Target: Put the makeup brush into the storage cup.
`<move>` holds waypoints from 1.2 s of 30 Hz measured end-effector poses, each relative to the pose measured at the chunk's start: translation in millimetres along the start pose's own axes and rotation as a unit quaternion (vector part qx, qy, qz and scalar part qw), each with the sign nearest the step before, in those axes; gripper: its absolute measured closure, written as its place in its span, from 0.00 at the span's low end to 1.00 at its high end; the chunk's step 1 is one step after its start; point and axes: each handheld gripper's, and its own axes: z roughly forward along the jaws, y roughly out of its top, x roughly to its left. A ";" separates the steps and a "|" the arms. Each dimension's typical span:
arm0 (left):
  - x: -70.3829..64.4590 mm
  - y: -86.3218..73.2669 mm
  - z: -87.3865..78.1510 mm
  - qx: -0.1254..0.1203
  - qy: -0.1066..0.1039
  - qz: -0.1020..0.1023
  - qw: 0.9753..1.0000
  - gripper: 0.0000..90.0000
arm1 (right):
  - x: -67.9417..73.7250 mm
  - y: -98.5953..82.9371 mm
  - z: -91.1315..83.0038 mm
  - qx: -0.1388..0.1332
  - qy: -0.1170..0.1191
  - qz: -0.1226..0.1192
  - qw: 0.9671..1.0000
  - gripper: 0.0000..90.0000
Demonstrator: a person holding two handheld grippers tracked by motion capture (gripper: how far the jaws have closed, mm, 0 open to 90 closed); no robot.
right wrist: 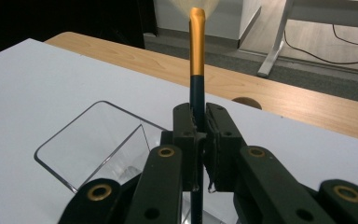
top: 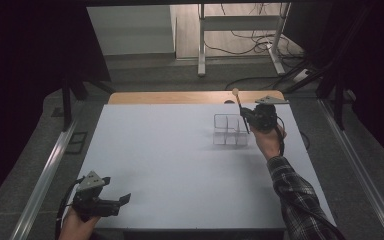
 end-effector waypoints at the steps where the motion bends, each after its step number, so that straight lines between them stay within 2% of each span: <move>1: 0.0 0.0 0.0 0.000 0.000 0.000 1.000 0.06 | -0.1 -1.1 0.2 0.001 0.000 0.000 1.000 0.93; 13: -0.1 -0.1 0.0 0.000 0.000 0.001 1.000 0.06 | 2.2 -8.9 0.4 0.011 -0.004 -0.007 1.000 0.91; 17: -0.1 -0.1 0.0 -0.001 0.000 0.001 1.000 0.06 | 3.7 -7.1 -0.7 0.006 -0.009 -0.005 1.000 0.69; 22: -0.3 0.0 0.1 0.000 0.000 0.001 1.000 0.06 | 3.9 -4.7 -0.3 0.013 -0.007 -0.009 1.000 0.44; 27: -0.5 0.0 0.1 0.000 0.001 0.001 1.000 0.06 | 1.5 -4.7 1.2 0.013 -0.009 -0.005 1.000 0.26; 31: -0.4 0.0 0.1 0.000 0.001 0.002 1.000 0.06 | 0.1 -4.8 2.8 0.016 -0.014 -0.002 1.000 0.15; 34: -0.5 0.0 0.1 0.000 0.001 0.002 1.000 0.06 | -0.8 -5.4 5.0 0.027 -0.010 0.001 1.000 0.07; 36: -0.6 0.1 0.1 0.000 0.001 0.002 1.000 0.06 | -0.6 -6.0 5.4 0.030 -0.011 -0.005 0.999 0.02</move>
